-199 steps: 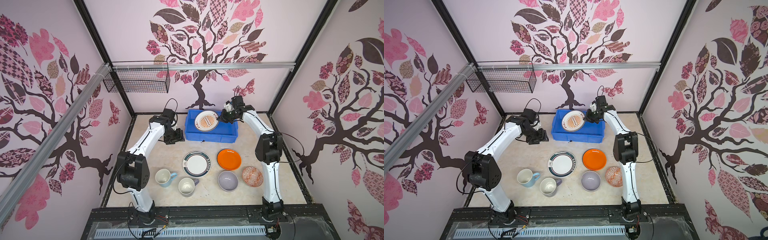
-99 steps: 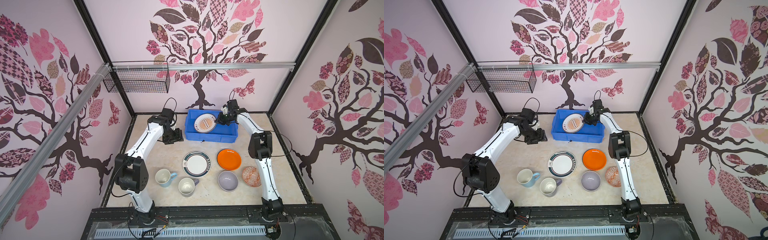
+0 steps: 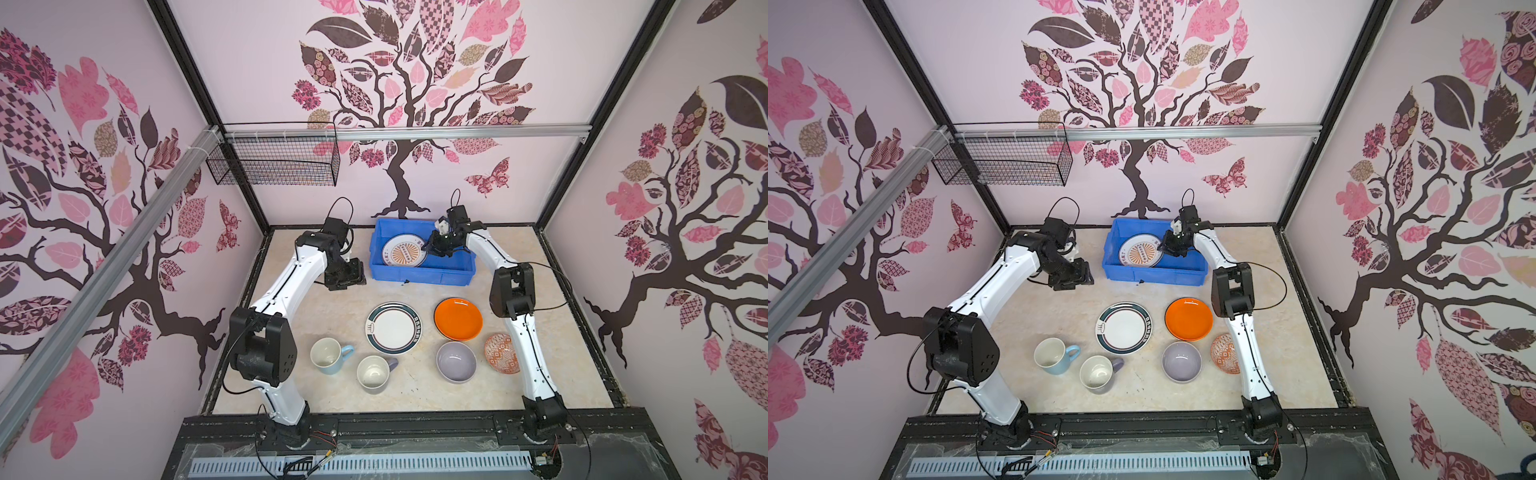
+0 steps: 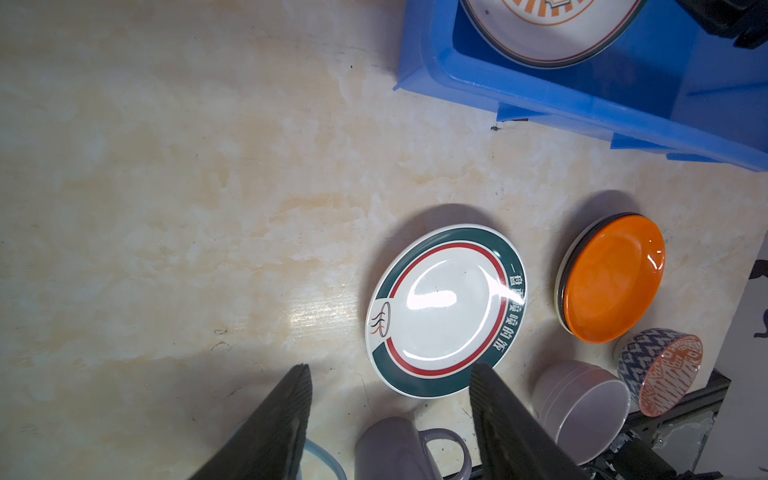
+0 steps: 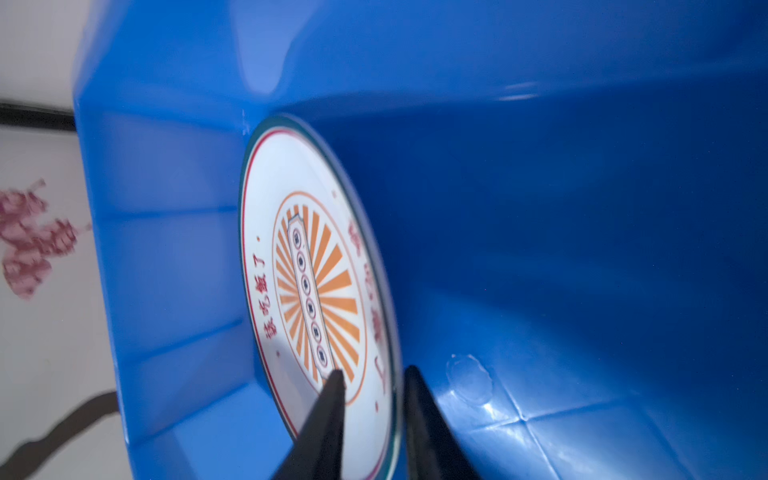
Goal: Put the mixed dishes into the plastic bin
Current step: 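Lower the sunburst plate into the bin and open the right gripper, then move both grippers down to the green-rimmed white plate's rim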
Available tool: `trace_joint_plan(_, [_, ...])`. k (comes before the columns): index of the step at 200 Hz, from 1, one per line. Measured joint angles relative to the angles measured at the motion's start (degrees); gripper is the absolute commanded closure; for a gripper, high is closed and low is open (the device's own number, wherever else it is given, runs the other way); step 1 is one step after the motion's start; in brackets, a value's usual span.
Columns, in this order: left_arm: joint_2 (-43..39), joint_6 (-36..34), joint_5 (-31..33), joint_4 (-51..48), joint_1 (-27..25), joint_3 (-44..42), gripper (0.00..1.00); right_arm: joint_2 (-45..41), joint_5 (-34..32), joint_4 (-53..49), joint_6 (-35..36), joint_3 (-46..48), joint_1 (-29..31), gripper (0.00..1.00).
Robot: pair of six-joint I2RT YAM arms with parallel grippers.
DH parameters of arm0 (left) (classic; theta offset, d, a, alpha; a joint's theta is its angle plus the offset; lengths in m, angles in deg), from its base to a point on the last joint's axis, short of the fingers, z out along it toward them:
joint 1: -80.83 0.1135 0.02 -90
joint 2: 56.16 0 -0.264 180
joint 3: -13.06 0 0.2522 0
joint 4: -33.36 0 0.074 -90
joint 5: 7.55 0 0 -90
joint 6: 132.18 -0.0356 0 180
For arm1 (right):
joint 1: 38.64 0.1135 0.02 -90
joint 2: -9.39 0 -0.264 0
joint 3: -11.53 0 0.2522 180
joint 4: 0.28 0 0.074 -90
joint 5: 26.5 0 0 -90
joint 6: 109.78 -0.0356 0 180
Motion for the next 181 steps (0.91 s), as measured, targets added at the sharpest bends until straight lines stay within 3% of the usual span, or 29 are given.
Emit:
trace_joint_plan(34, [-0.02, -0.04, -0.02, -0.15, 0.00, -0.09, 0.34, -0.02, -0.15, -0.57, 0.70, 0.00, 0.48, 0.47])
trace_joint_plan(87, [-1.40, 0.00, -0.44, 0.22, 0.00, -3.74, 0.34, -2.73, -4.83, -2.47, 3.85, 3.56, 0.46, 0.47])
trace_joint_plan(123, [-3.48, 0.17, -0.46, 0.09, 0.00, -7.67, 0.35, -12.55, -8.87, -4.96, 5.60, 9.75, 0.48, 0.48])
trace_joint_plan(181, [-8.90, 1.33, -0.39, 2.62, -3.43, -17.27, 0.36, -38.88, -11.50, -1.09, 6.40, 35.17, 5.35, 0.53])
